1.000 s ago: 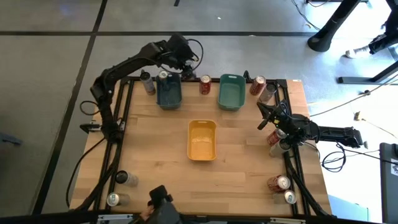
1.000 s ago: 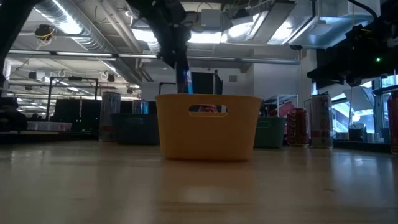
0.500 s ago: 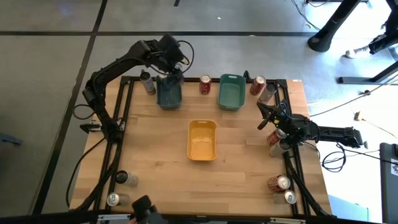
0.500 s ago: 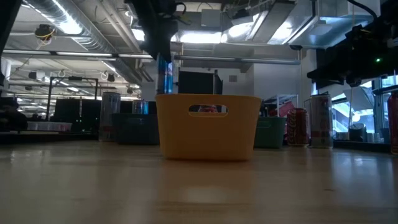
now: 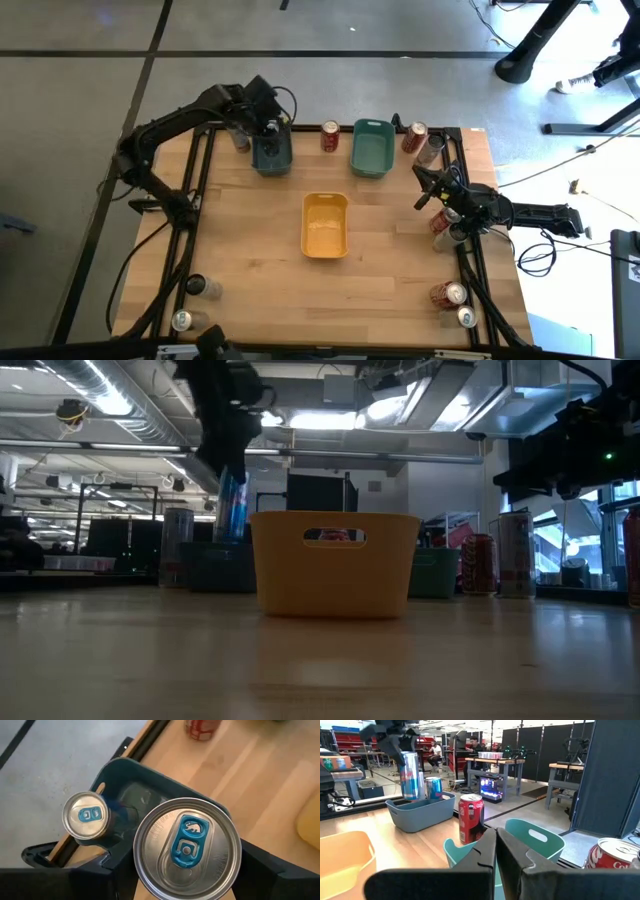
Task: Sort soda cans
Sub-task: Put the top blue soda can into the blue bin
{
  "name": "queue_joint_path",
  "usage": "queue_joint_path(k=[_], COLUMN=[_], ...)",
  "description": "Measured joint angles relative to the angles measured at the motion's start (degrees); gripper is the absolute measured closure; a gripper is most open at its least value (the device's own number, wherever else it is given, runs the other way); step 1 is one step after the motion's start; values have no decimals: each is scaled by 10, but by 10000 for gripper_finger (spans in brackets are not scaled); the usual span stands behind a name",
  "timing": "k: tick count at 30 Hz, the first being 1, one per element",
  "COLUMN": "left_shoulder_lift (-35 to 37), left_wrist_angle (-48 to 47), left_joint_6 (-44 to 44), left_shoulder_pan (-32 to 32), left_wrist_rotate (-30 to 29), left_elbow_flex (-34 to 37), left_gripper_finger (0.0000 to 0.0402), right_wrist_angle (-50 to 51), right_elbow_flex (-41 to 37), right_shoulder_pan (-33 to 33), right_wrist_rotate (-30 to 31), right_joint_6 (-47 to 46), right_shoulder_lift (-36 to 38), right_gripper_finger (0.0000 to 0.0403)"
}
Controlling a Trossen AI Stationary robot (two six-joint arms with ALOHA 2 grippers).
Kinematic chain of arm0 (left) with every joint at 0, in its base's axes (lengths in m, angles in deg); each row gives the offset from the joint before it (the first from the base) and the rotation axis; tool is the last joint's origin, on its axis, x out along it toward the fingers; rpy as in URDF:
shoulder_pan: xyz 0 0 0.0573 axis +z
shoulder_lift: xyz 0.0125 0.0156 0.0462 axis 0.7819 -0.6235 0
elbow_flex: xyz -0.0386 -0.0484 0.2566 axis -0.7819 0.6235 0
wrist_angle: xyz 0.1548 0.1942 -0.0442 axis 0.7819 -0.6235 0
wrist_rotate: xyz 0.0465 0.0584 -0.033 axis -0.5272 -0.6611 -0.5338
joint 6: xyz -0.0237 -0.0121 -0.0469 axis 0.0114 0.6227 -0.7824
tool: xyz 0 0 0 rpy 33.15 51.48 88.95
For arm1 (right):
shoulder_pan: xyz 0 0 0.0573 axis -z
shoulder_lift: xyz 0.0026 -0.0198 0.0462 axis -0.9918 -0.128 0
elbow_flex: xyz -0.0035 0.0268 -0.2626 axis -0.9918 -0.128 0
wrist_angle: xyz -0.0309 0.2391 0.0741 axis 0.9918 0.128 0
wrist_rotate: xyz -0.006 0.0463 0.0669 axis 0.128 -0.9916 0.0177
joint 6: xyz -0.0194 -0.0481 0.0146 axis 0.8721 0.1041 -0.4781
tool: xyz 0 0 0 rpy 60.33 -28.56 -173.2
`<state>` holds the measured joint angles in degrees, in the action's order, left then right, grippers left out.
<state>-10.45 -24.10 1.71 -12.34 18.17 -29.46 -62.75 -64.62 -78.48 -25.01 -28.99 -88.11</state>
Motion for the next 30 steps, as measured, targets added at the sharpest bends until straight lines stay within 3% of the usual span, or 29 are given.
queue_joint_path(k=[13, 24, 30], left_shoulder_lift=[31, 31, 31], left_wrist_angle=[134, 200, 204], left_joint_6=[-65, -86, -103], left_shoulder_pan=[49, 65, 64], left_wrist_rotate=[-26, -25, -26], left_elbow_flex=[161, 222, 227], left_gripper_finger=[167, 160, 136], right_wrist_angle=[0, 0, 0], right_elbow_flex=[0, 0, 0], right_shoulder_pan=[0, 0, 0], right_wrist_rotate=[0, 0, 0], right_joint_6=[-2, -3, -3], right_shoulder_lift=[0, 0, 0], right_gripper_finger=[388, 388, 388])
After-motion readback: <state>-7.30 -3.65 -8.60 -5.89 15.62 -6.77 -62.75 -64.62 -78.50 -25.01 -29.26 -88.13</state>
